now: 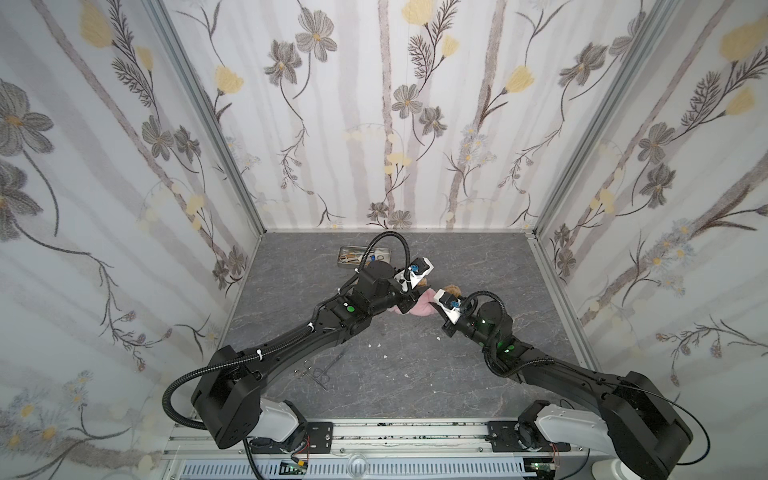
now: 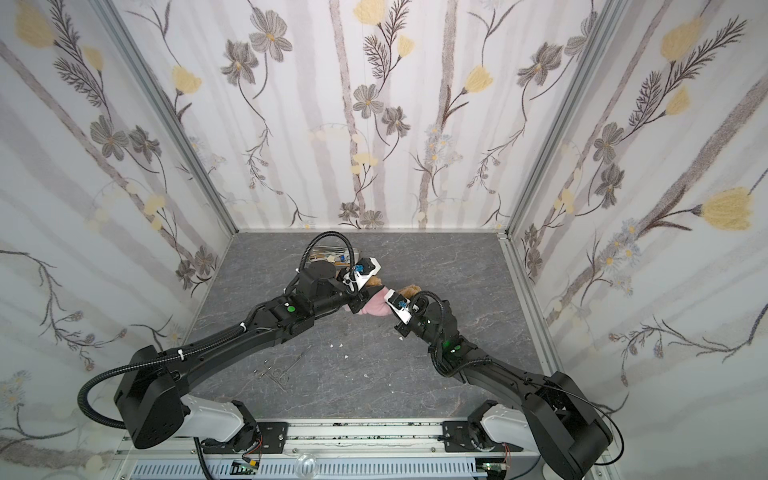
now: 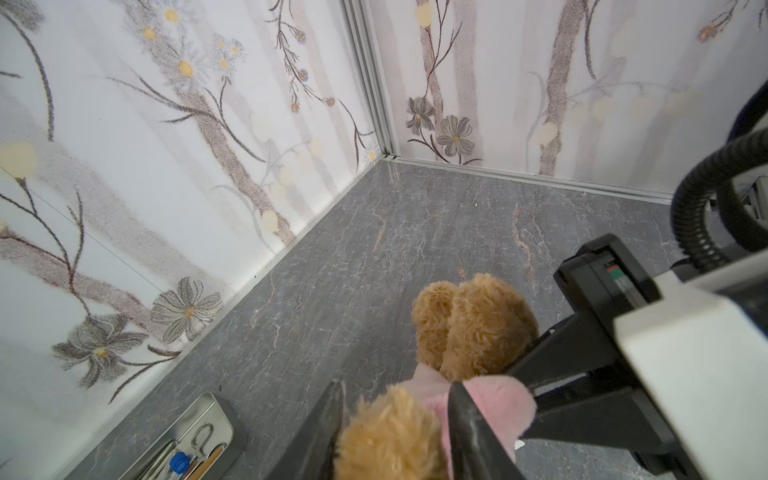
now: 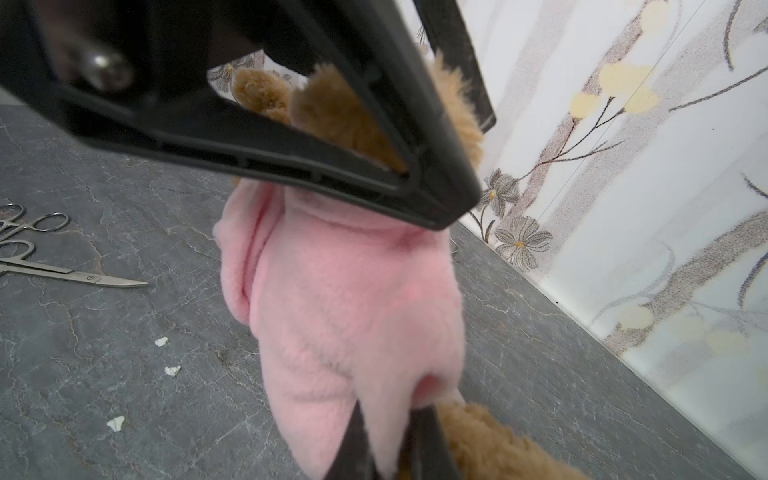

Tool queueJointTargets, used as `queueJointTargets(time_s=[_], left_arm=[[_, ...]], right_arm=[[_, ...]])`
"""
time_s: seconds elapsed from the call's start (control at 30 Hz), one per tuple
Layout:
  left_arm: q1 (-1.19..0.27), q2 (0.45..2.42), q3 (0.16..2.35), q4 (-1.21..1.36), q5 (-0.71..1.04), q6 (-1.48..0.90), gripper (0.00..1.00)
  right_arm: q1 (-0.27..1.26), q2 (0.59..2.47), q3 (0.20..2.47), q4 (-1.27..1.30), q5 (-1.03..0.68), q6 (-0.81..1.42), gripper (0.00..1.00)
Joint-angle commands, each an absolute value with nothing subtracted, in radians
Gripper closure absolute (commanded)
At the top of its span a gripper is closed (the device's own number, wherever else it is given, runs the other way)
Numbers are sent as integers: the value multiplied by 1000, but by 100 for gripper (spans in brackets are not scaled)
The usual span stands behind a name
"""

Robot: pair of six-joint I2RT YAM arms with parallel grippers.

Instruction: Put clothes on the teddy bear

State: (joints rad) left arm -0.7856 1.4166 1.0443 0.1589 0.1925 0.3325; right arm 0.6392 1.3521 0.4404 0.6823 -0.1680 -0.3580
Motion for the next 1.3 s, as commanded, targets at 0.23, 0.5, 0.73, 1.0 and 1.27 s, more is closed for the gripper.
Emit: queueJointTargets(time_s=[0.23, 0.5, 0.73, 1.0, 1.27], left_arm=[[-761, 1415, 1060, 171, 256, 200, 59], [-744, 1428, 1069, 144, 269, 184, 62], [-741, 1440, 1086, 135, 277, 174, 74], [-717, 1405, 1103, 149, 330, 103, 100], [-667, 1272, 1012, 440, 397, -187, 100]], right_arm=[[645, 1363, 449, 712, -118, -402, 100], [650, 1364, 454, 714, -114, -409, 100], [656, 1369, 454, 711, -101, -419, 100], [655, 1358, 446, 722, -39, -405, 100], [653, 1371, 437, 765, -15, -281, 100]])
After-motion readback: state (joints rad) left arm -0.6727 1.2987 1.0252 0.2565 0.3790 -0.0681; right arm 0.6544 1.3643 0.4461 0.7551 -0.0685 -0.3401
